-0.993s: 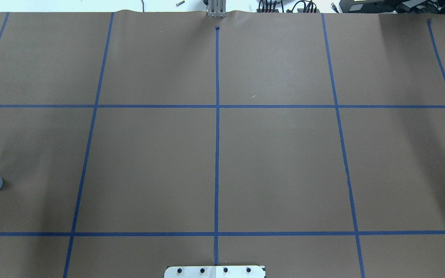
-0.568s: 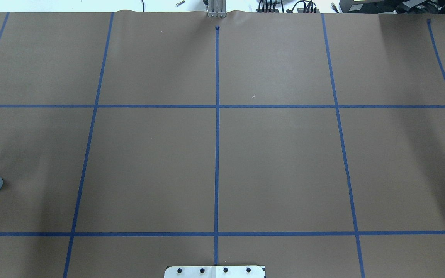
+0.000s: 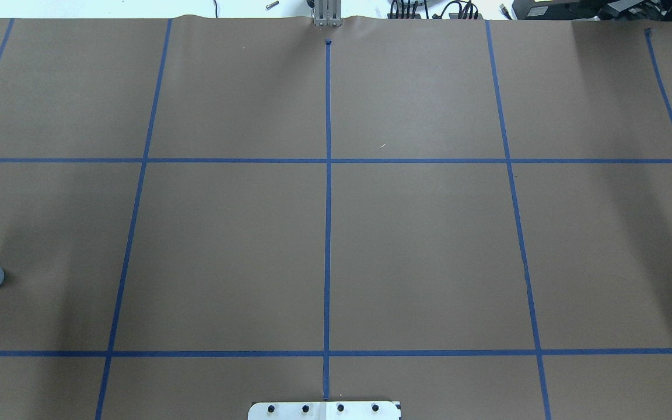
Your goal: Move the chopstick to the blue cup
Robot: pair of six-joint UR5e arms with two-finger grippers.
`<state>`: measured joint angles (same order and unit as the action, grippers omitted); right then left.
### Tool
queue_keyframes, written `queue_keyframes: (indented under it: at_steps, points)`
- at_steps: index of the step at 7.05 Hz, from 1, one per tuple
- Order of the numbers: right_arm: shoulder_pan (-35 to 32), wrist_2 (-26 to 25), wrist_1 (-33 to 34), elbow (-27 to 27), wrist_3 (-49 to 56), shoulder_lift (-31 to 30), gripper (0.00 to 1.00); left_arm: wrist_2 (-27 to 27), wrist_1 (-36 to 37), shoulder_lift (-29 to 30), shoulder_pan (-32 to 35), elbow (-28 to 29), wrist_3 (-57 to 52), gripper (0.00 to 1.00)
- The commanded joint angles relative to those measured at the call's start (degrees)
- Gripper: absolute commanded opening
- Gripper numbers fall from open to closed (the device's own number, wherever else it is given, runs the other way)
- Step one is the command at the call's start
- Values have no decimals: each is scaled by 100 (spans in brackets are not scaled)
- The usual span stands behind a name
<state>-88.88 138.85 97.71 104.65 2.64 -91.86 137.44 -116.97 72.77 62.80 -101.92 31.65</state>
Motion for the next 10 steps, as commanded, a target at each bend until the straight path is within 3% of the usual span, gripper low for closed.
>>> queue_keyframes:
  at_steps: [1, 3, 4, 5, 7, 8, 10]
  points:
    - [2, 10, 2, 3, 0, 1, 100, -7, 16, 1, 39, -126, 60, 0]
    - [2, 10, 2, -6, 0, -16, 100, 63, 147, 140, 49, -345, 367, 0]
    - [2, 10, 2, -15, 0, -16, 100, 72, 653, 568, 109, -398, 368, 0]
    - [2, 2, 2, 20, 0, -25, 100, 64, 1789, 1303, 127, -643, 376, 0]
    - [2, 2, -6, 29, 9, -34, 100, -6, 4304, 3575, 49, -717, 916, 0]
    - [2, -24, -24, 21, 9, -42, 100, -7, 4471, 4517, -343, -306, 1765, 0]
    - [-6, -16, -50, 73, 9, -95, 100, -304, 4306, 5856, -1206, 633, 3262, 0]
